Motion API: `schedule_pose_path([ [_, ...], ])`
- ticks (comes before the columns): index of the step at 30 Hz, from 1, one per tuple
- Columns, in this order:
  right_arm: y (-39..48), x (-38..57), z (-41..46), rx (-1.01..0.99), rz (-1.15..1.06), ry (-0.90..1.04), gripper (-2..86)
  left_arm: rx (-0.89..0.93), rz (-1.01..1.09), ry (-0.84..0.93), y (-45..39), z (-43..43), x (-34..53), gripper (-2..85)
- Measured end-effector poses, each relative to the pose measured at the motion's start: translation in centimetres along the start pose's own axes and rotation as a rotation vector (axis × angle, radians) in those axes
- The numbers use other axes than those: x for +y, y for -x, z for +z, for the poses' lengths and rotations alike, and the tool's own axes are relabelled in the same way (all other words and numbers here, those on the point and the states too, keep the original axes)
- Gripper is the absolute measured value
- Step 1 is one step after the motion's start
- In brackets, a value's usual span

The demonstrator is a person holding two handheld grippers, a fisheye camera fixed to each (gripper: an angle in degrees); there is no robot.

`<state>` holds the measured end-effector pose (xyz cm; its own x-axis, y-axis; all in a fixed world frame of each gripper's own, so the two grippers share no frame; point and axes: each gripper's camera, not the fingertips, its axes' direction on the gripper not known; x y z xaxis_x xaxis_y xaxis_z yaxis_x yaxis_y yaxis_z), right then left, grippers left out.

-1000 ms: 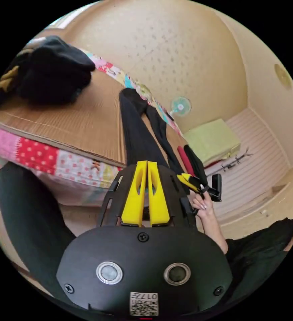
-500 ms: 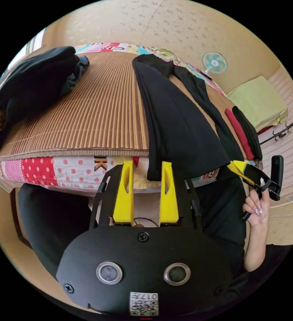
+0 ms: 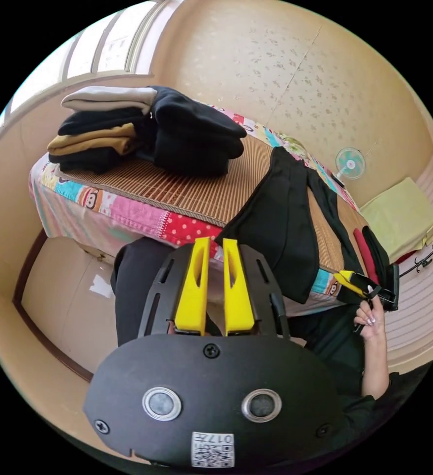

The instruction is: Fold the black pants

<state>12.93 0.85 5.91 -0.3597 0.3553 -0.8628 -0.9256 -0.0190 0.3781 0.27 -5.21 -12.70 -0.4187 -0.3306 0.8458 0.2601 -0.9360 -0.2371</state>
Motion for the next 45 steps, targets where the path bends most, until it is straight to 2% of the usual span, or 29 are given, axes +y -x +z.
schedule_pose_path([
  [4,3.1,-0.6,5.6,0.059,-0.049,0.124,12.4,0.048,0.035,0.088,-0.1,3.6,-2.5,10.4],
  [8,5.2,-0.9,7.0,0.22,-0.057,0.121,8.3,-0.049,0.121,0.172,-0.2,9.0,-3.9,10.7],
  [10,6.3,-0.8,6.6,0.186,-0.15,0.154,4.3,-0.002,0.141,0.16,0.5,8.4,-3.7,7.9],
  [11,6.5,-0.5,6.1,0.159,-0.15,0.16,3.5,0.048,0.171,0.209,0.6,8.3,-3.4,6.1],
  [13,6.7,0.1,5.0,0.164,-0.157,0.179,2.7,0.085,0.229,0.303,0.5,8.0,-2.2,5.2],
  [16,7.5,1.9,2.0,0.151,-0.231,0.215,2.2,0.145,0.322,0.324,0.0,5.5,0.3,5.1],
  [19,6.5,3.4,-1.3,0.155,-0.23,0.274,2.6,0.114,0.252,0.309,1.3,3.2,1.2,6.4],
  [21,5.3,4.1,-5.3,0.134,-0.221,0.223,3.2,0.072,0.187,0.224,1.8,1.3,1.3,7.6],
  [23,2.0,5.1,-12.1,0.155,-0.105,0.05,6.0,0.089,0.256,0.092,-0.4,-0.8,1.5,9.9],
  [24,1.0,5.4,-13.9,0.169,-0.073,0.003,6.8,0.126,0.293,0.088,-1.4,-0.7,1.5,9.9],
  [26,-3.2,7.0,-20.1,0.235,0.065,-0.172,9.3,0.391,0.459,0.224,-6.6,2.1,1.2,10.7],
  [28,-5.9,8.4,-23.4,0.306,0.137,-0.283,11.2,0.517,0.558,0.356,-11.1,5.2,1.6,11.6],
  [31,-9.9,9.9,-26.2,0.406,0.205,-0.375,14.2,0.452,0.704,0.412,-17.5,9.8,3.3,12.1],
  [34,-14.4,11.2,-27.5,0.336,0.312,-0.426,15.5,0.384,0.75,0.5,-21.0,14.1,5.0,12.3],
  [37,-17.0,12.0,-28.0,0.259,0.358,-0.44,14.7,0.264,0.745,0.478,-21.3,14.5,5.4,10.7],
  [39,-17.4,11.9,-28.3,0.235,0.351,-0.415,12.9,0.287,0.749,0.489,-20.4,14.0,5.0,9.1],
  [40,-17.4,11.5,-28.7,0.217,0.321,-0.363,8.4,0.339,0.763,0.503,-19.6,13.7,4.9,7.6],
  [42,-16.9,11.3,-29.3,0.086,0.242,-0.296,5.1,0.363,0.758,0.522,-18.6,13.6,4.5,4.7],
  [45,-14.6,13.3,-32.0,-0.107,0.131,-0.389,3.7,0.47,0.733,0.543,-16.5,11.6,3.0,0.5],
])
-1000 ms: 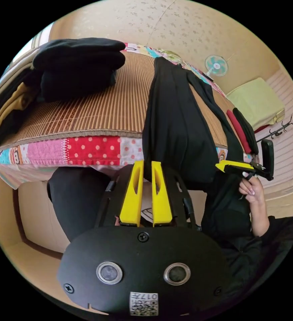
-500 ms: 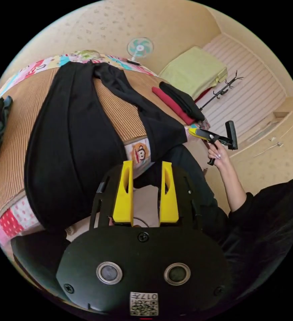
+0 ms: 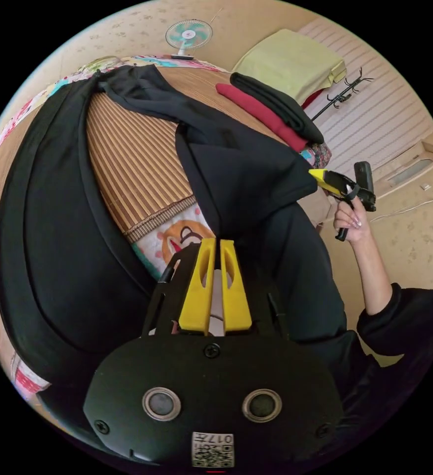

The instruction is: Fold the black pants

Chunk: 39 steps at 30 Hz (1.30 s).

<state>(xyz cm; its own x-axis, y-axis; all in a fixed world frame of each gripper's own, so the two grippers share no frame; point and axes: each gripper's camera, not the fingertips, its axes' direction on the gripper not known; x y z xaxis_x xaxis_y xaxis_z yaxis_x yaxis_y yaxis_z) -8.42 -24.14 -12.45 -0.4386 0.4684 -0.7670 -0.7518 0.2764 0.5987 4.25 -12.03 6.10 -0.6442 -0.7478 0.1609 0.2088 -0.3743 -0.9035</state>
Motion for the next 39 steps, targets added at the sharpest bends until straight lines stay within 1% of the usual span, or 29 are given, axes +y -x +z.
schedule_pose_path([
  [1,0.7,0.7,-1.8,-0.098,-0.007,-0.049,3.4,0.126,0.038,-0.034,0.2,-2.3,0.9,-0.1],
  [2,1.5,1.5,-3.8,-0.176,-0.017,-0.102,3.2,0.303,0.075,-0.076,0.4,-5.1,2.0,-0.4],
  [4,2.8,2.9,-6.6,-0.21,-0.036,-0.161,3.1,0.453,0.094,-0.118,0.4,-8.7,4.2,-0.6],
  [6,3.6,4.3,-8.1,-0.118,-0.033,-0.125,3.0,0.395,0.07,-0.138,0.0,-10.7,6.2,-0.5],
  [8,3.1,6.0,-6.4,0.09,0.012,0.039,2.9,0.324,0.048,-0.076,-0.8,-10.0,7.9,0.1],
  [9,2.6,6.5,-5.6,0.144,0.033,0.07,2.8,0.287,0.023,-0.059,-0.8,-9.5,8.3,0.4],
  [10,1.2,7.4,-4.2,0.223,0.099,0.117,2.8,0.202,-0.047,-0.036,-0.3,-8.6,9.0,1.8],
  [11,0.0,8.1,-3.4,0.204,0.145,0.137,2.7,0.133,-0.114,-0.024,0.4,-8.4,9.4,4.4],
  [12,-0.1,8.3,-3.3,0.171,0.152,0.123,2.7,0.113,-0.134,-0.026,0.6,-8.5,9.5,6.3],
  [13,0.5,8.4,-3.8,0.105,0.134,0.063,2.6,0.102,-0.142,-0.051,0.9,-9.4,9.3,9.2],
  [14,2.1,8.3,-4.4,0.058,0.085,0.007,2.6,0.113,-0.123,-0.089,0.9,-10.7,8.8,11.1],
  [15,3.1,8.0,-4.6,0.042,0.054,-0.008,2.6,0.125,-0.114,-0.107,0.8,-11.3,8.5,11.4],
  [16,5.5,7.3,-4.4,0.019,-0.023,-0.013,2.5,0.165,-0.1,-0.146,0.7,-12.6,7.4,12.1],
  [18,9.2,6.0,-2.6,-0.03,-0.149,0.043,2.5,0.247,-0.069,-0.205,0.5,-14.0,5.3,12.7],
  [20,13.3,4.3,1.4,-0.088,-0.282,0.165,2.7,0.312,-0.051,-0.229,0.3,-14.4,1.9,13.4],
  [21,14.0,4.0,2.6,-0.102,-0.307,0.192,2.7,0.323,-0.056,-0.223,0.4,-14.1,1.0,13.5],
  [23,15.3,3.2,7.1,-0.169,-0.349,0.295,3.1,0.353,-0.056,-0.143,0.9,-11.4,-2.1,13.5],
  [25,15.1,2.7,10.0,-0.215,-0.331,0.376,3.4,0.377,-0.059,-0.08,1.4,-9.2,-3.3,10.6],
  [26,14.8,2.3,11.4,-0.201,-0.339,0.45,3.7,0.389,-0.068,-0.091,1.8,-8.6,-3.2,6.7],
  [27,14.6,2.0,11.8,-0.191,-0.348,0.483,4.0,0.38,-0.072,-0.1,1.9,-8.6,-3.0,4.7],
  [29,13.2,-0.9,11.7,-0.212,-0.365,0.582,5.7,0.334,-0.057,-0.145,1.9,-9.2,-2.1,2.6],
  [30,12.5,-2.2,11.2,-0.22,-0.35,0.569,6.3,0.326,-0.054,-0.152,1.8,-9.4,-2.0,2.4],
  [32,8.9,-9.0,9.1,-0.179,-0.221,0.42,13.8,0.324,-0.054,-0.18,1.6,-10.2,-1.6,2.1],
  [33,7.8,-11.0,9.0,-0.155,-0.185,0.386,14.7,0.328,-0.058,-0.187,1.5,-10.4,-1.6,2.1],
  [35,3.7,-18.7,10.3,-0.021,-0.078,0.291,16.6,0.34,-0.072,-0.212,1.0,-10.9,-1.5,2.4],
  [36,2.8,-20.6,11.1,0.014,-0.067,0.28,16.8,0.343,-0.077,-0.218,0.8,-11.0,-1.5,2.5],
  [38,-0.6,-28.0,15.5,0.134,-0.029,0.26,17.7,0.348,-0.089,-0.237,0.3,-11.4,-1.8,2.6],
  [39,-1.5,-29.6,16.7,0.151,-0.021,0.257,17.9,0.351,-0.093,-0.24,0.2,-11.4,-1.9,2.7],
])
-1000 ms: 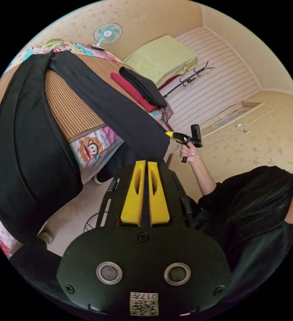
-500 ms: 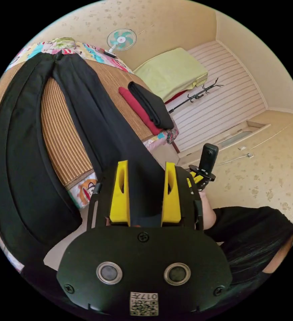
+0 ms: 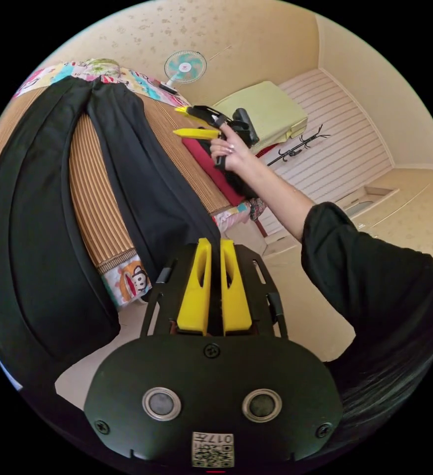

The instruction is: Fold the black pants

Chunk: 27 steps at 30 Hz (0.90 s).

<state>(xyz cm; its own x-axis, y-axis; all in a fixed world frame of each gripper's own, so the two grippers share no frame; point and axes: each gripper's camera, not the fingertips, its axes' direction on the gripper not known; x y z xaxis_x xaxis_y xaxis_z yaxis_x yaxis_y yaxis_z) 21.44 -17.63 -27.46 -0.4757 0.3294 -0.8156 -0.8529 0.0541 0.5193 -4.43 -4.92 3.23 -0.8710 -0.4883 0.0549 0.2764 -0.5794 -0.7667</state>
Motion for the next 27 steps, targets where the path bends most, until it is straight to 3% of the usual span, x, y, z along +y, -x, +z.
schedule_pose_path([
  [2,-3.2,-6.8,3.3,0.034,0.086,-0.039,18.3,0.028,-0.007,-0.008,-0.3,0.1,-0.7,2.8],
  [8,-8.3,-15.6,8.8,0.001,0.271,-0.24,15.9,0.101,-0.032,-0.019,0.0,0.1,-2.5,2.5],
  [12,-9.1,-17.4,10.4,0.05,0.262,-0.305,9.8,0.153,-0.058,-0.062,1.1,-1.0,-2.9,1.7],
  [16,-7.3,-17.9,11.7,-0.151,0.165,-0.471,4.0,0.228,-0.117,-0.124,2.8,-3.2,-1.9,1.0],
  [23,5.9,-21.8,25.3,-0.362,-0.115,-0.31,3.4,0.096,-0.282,-0.259,5.9,-10.2,3.6,1.2],
  [27,9.3,-21.3,33.8,-0.327,-0.063,-0.201,4.7,-0.069,-0.391,-0.278,7.0,-12.3,6.0,2.3],
])
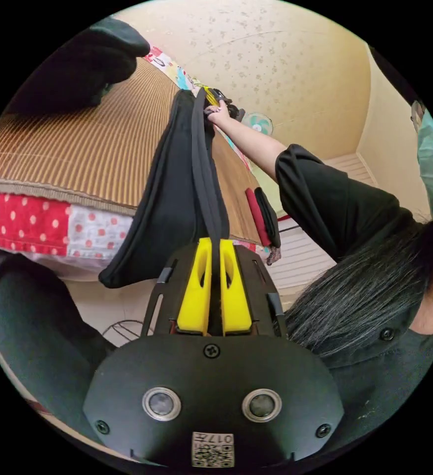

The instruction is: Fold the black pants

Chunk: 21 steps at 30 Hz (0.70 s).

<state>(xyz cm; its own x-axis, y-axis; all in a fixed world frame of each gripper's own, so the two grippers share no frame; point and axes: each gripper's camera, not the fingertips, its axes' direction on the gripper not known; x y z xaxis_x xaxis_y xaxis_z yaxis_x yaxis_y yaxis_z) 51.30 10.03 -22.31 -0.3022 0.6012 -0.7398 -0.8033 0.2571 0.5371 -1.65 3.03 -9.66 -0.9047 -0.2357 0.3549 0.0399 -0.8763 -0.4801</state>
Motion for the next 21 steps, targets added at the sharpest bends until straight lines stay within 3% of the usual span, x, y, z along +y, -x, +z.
schedule_pose_path([
  [6,-0.5,6.4,1.5,-0.05,0.077,0.062,9.5,-0.13,-0.107,-0.064,0.8,-0.2,1.4,3.9],
  [9,2.9,12.0,-1.9,-0.138,-0.02,0.233,10.1,-0.229,-0.077,-0.099,-0.6,0.1,1.5,4.5],
  [13,9.2,25.0,-10.5,0.085,-0.187,0.358,11.4,-0.319,0.059,-0.097,-2.7,2.0,-0.5,8.6],
  [16,12.0,35.8,-16.5,0.319,-0.222,0.281,12.8,-0.29,0.145,0.013,-3.5,5.4,-2.9,11.5],
  [18,12.5,41.4,-18.5,0.335,-0.181,0.191,12.9,-0.292,0.164,0.097,-4.2,8.0,-3.6,11.6],
  [21,12.5,46.8,-16.7,0.308,-0.137,0.243,12.6,-0.395,0.161,0.136,-5.8,11.0,-2.9,10.4],
])
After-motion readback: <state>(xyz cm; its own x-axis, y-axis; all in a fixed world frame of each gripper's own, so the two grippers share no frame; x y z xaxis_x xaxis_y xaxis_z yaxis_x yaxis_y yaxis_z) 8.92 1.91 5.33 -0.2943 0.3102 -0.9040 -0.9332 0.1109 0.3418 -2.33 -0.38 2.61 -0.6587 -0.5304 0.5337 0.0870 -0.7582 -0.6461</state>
